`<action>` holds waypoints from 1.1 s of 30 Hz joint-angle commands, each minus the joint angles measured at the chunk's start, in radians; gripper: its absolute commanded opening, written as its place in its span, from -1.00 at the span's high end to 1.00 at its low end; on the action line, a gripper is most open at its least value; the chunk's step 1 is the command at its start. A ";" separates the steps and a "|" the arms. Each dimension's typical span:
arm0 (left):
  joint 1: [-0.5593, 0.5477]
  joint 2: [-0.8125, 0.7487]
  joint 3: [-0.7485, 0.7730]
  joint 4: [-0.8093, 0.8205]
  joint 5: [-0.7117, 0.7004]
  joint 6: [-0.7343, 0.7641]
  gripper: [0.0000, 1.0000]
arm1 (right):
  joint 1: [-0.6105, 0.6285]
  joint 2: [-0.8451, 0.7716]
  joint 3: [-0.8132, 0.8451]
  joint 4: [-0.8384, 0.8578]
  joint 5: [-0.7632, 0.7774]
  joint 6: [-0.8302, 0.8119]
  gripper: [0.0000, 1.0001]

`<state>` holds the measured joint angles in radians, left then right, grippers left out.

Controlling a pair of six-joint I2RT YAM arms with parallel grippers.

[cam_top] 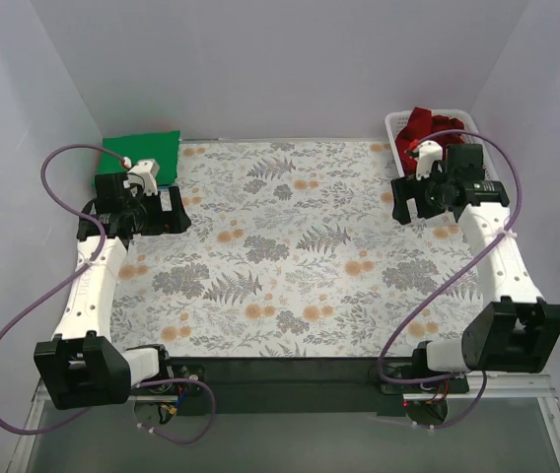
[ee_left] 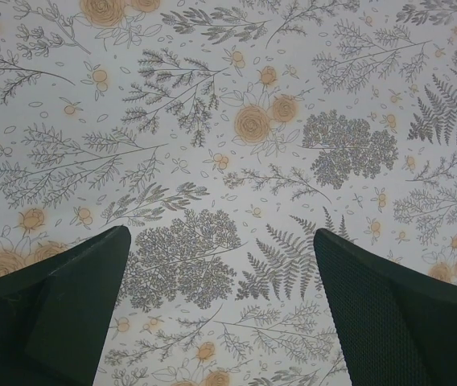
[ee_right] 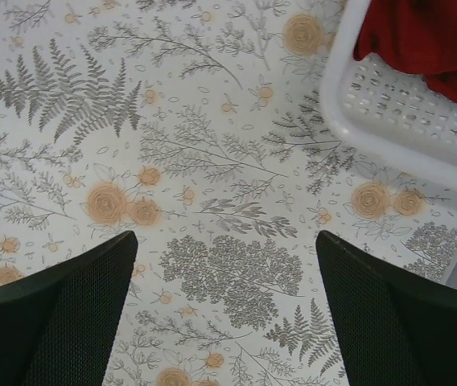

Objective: Fold and stack the t-shirts
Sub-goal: Grab the tshirt from the pile

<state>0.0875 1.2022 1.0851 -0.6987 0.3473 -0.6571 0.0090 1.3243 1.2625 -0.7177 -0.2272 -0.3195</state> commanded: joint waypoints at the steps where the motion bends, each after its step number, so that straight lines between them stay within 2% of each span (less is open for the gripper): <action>1: 0.001 -0.015 0.030 0.015 -0.007 -0.021 -0.96 | -0.076 0.081 0.145 -0.003 -0.014 -0.021 -0.97; 6: 0.001 0.023 0.128 -0.048 0.016 -0.032 -0.96 | -0.178 0.301 0.403 -0.025 -0.018 -0.015 -0.97; 13: 0.001 0.065 0.193 -0.110 0.027 -0.015 -0.96 | -0.198 0.706 0.790 -0.020 0.084 0.034 -0.97; 18: 0.003 0.089 0.185 -0.139 -0.016 -0.009 -0.96 | -0.199 0.918 1.021 -0.011 0.104 0.065 -0.97; 22: 0.003 0.109 0.188 -0.156 -0.037 0.013 -0.96 | -0.199 1.053 1.045 0.038 0.124 0.071 -0.97; 29: 0.001 0.138 0.206 -0.168 -0.080 0.025 -0.96 | -0.201 1.130 0.946 0.115 0.106 0.086 -0.93; 30: 0.001 0.140 0.207 -0.168 -0.080 0.024 -0.96 | -0.201 1.133 0.940 0.113 0.097 0.085 -0.89; 32: 0.001 0.142 0.203 -0.162 -0.079 0.022 -0.96 | -0.199 1.133 0.937 0.112 0.083 0.080 -0.38; 33: 0.001 0.142 0.203 -0.160 -0.074 0.021 -0.97 | -0.201 1.130 0.939 0.110 0.084 0.082 0.16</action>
<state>0.0875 1.3579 1.2575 -0.8486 0.2832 -0.6464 -0.1886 2.4660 2.1952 -0.6563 -0.1257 -0.2558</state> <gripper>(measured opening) 0.982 0.627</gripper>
